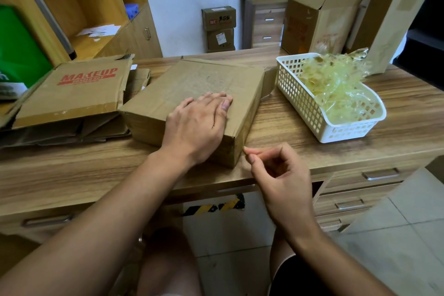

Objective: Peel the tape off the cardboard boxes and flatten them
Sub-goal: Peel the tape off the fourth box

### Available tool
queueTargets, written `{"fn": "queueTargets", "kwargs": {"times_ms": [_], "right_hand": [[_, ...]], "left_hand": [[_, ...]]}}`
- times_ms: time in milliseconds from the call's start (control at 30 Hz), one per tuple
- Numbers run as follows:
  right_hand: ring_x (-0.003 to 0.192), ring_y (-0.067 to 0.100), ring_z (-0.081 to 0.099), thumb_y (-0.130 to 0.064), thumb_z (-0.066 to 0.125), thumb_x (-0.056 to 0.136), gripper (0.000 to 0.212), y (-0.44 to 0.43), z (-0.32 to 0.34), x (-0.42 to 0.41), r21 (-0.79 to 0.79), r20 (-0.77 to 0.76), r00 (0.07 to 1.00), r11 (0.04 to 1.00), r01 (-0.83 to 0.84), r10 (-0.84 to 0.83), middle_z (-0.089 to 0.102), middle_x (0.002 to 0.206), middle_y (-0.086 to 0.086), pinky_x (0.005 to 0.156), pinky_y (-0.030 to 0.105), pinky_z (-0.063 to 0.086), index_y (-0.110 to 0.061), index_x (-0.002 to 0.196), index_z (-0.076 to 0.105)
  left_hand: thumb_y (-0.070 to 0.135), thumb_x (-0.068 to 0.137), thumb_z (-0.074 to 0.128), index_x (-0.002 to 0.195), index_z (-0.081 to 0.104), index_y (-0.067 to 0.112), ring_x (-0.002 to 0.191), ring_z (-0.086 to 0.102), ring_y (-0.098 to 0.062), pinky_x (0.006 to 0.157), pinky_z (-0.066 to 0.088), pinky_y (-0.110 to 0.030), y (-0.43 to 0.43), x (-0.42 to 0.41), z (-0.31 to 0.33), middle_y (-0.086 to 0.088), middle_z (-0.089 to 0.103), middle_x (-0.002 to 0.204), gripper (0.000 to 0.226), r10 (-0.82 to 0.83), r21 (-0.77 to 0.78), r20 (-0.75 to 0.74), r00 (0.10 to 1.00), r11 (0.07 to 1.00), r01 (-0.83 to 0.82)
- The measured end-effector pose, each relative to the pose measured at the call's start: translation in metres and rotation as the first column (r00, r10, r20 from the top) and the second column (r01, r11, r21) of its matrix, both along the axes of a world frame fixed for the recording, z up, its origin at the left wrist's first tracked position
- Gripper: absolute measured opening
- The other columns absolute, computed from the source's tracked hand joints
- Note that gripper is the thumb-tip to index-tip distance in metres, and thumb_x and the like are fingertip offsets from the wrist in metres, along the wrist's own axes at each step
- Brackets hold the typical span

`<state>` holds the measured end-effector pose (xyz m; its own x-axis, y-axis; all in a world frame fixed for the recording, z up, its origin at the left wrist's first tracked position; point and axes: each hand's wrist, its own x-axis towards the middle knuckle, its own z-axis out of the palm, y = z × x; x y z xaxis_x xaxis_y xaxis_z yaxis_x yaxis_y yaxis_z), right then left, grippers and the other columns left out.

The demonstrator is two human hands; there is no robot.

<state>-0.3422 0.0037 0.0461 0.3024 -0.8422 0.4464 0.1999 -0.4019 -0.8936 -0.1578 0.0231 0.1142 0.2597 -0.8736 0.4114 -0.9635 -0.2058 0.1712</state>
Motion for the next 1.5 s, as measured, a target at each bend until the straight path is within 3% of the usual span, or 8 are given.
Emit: {"fn": "queueTargets", "kwargs": {"times_ms": [400, 633, 833, 1000, 1133, 1333, 1433, 1500], "right_hand": [[0.078, 0.010, 0.067, -0.001, 0.077, 0.085, 0.055, -0.033, 0.010, 0.003, 0.054, -0.067, 0.998, 0.998, 0.015, -0.011, 0.063, 0.094, 0.000, 0.076, 0.024, 0.055, -0.039, 0.107, 0.042], [0.075, 0.004, 0.063, -0.013, 0.076, 0.089, 0.030, -0.054, 0.017, 0.017, -0.137, -0.400, 0.914, 0.990, 0.013, -0.067, 0.071, 0.099, -0.008, 0.073, 0.016, 0.050, -0.024, 0.116, 0.070], [0.092, -0.002, 0.069, -0.002, 0.071, 0.091, 0.028, -0.036, 0.007, 0.017, -0.095, -0.251, 0.963, 0.993, 0.073, -0.095, 0.074, 0.095, -0.015, 0.082, 0.011, 0.050, -0.026, 0.104, 0.073], [0.094, 0.013, 0.069, 0.004, 0.069, 0.090, 0.031, -0.003, -0.018, 0.003, -0.225, -0.180, 0.975, 0.970, 0.091, -0.133, 0.072, 0.095, -0.010, 0.083, 0.031, 0.056, -0.022, 0.106, 0.074], [0.090, 0.011, 0.063, -0.006, 0.064, 0.090, 0.025, 0.015, -0.025, -0.013, -0.370, -0.207, 0.965, 0.926, 0.075, -0.161, 0.064, 0.091, -0.017, 0.079, 0.022, 0.048, -0.026, 0.104, 0.072], [0.085, 0.015, 0.064, -0.030, 0.074, 0.085, 0.033, -0.014, -0.014, -0.011, -0.107, -0.308, 0.934, 0.982, 0.153, -0.179, 0.062, 0.089, -0.007, 0.081, 0.039, 0.055, -0.032, 0.112, 0.054], [0.074, 0.008, 0.060, -0.033, 0.081, 0.083, 0.062, -0.032, -0.006, -0.007, -0.115, -0.354, 0.924, 0.987, 0.111, -0.145, 0.055, 0.077, -0.009, 0.071, 0.015, 0.048, -0.040, 0.131, 0.043], [0.077, 0.005, 0.059, -0.035, 0.079, 0.086, 0.047, -0.045, -0.001, -0.006, -0.183, -0.430, 0.887, 0.979, 0.094, -0.165, 0.057, 0.078, -0.009, 0.069, 0.011, 0.043, -0.038, 0.127, 0.056]], "left_hand": [[0.050, 0.105, 0.018, 0.140, 0.055, 0.028, 0.139, 0.043, -0.012, 0.117, 0.026, -0.036, -0.005, -0.007, -0.001, 0.008, 0.053, 0.147, 0.055, 0.043, -0.040, -0.007, 0.999, 0.998, -0.043], [0.051, 0.105, 0.019, 0.140, 0.054, 0.028, 0.139, 0.043, -0.014, 0.117, 0.028, -0.039, -0.007, -0.007, 0.000, 0.007, 0.053, 0.148, 0.054, 0.047, -0.027, 0.004, 0.999, 0.999, -0.047], [0.049, 0.105, 0.018, 0.139, 0.055, 0.027, 0.138, 0.044, -0.013, 0.116, 0.028, -0.037, -0.007, -0.007, -0.001, 0.007, 0.053, 0.147, 0.055, 0.059, -0.039, 0.010, 0.998, 0.997, -0.059], [0.048, 0.102, 0.013, 0.141, 0.054, 0.028, 0.139, 0.042, -0.012, 0.116, 0.026, -0.034, -0.008, -0.006, -0.001, 0.009, 0.052, 0.148, 0.060, 0.061, -0.028, 0.010, 0.998, 0.998, -0.060], [0.048, 0.104, 0.015, 0.141, 0.054, 0.028, 0.139, 0.042, -0.012, 0.117, 0.026, -0.035, -0.009, -0.006, -0.002, 0.008, 0.052, 0.148, 0.058, 0.063, -0.029, -0.001, 0.998, 0.998, -0.063], [0.057, 0.104, 0.019, 0.117, 0.056, 0.027, 0.111, 0.060, -0.019, 0.106, 0.034, -0.041, -0.012, -0.016, 0.001, 0.003, 0.067, 0.115, 0.049, 0.086, -0.084, -0.033, 0.996, 0.993, -0.089], [0.066, 0.101, 0.022, 0.116, 0.051, 0.025, 0.109, 0.058, -0.020, 0.102, 0.036, -0.042, -0.009, -0.015, 0.004, 0.003, 0.066, 0.113, 0.053, 0.072, -0.060, -0.047, 0.996, 0.995, -0.075], [0.072, 0.095, 0.021, 0.126, 0.049, 0.026, 0.120, 0.052, -0.019, 0.106, 0.034, -0.042, -0.005, -0.009, 0.009, 0.002, 0.061, 0.128, 0.062, 0.007, 0.021, -0.054, 0.999, 1.000, -0.006]]}}
